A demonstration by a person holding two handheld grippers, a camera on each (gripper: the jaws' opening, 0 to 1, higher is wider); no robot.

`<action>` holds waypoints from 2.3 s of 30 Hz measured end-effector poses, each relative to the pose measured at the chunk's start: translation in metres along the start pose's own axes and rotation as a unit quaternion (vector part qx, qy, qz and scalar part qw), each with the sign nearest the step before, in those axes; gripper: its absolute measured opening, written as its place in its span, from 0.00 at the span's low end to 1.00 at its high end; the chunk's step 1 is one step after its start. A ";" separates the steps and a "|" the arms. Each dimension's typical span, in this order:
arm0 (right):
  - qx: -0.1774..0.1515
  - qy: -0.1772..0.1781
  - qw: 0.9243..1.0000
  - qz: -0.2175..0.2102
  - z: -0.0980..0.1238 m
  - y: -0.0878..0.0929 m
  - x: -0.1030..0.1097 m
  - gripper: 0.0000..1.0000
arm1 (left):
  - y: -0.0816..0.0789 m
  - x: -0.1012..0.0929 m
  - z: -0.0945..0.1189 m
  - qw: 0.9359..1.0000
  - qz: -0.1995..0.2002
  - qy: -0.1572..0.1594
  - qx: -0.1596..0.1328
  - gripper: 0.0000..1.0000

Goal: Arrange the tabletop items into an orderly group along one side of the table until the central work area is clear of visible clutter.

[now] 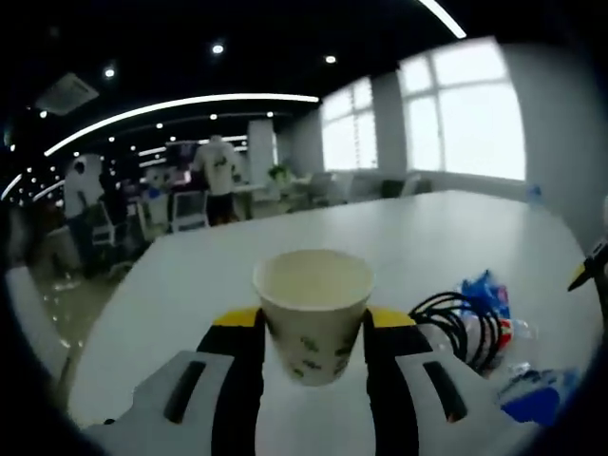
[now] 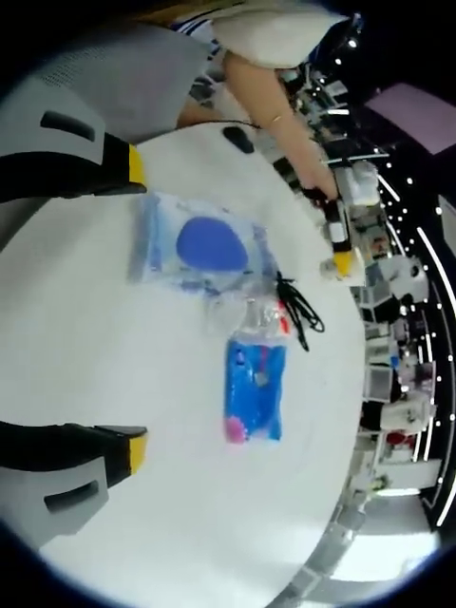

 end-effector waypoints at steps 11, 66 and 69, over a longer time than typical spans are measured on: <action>0.023 -0.002 1.000 0.002 -0.003 0.006 0.000 0.99 | 0.027 0.002 -0.020 1.000 0.002 0.002 -0.008 0.39; -0.056 -0.020 0.998 -0.037 0.003 -0.021 0.008 0.99 | 0.022 -0.013 0.018 0.999 0.024 0.019 0.035 0.99; -0.057 -0.024 0.997 -0.036 0.002 -0.023 0.009 0.99 | 0.018 -0.018 0.023 0.998 0.025 0.032 0.038 1.00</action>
Point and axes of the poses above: the point that each gripper's makers call its tool centre point, and the gripper's own axes: z roughly backward along the fingers, x roughly to its left, y roughly out of its underside, the point moved 8 cm from there along z, roughly backward along the fingers, and after that the axes turned 9 degrees about -x, right-handed, at the moved point
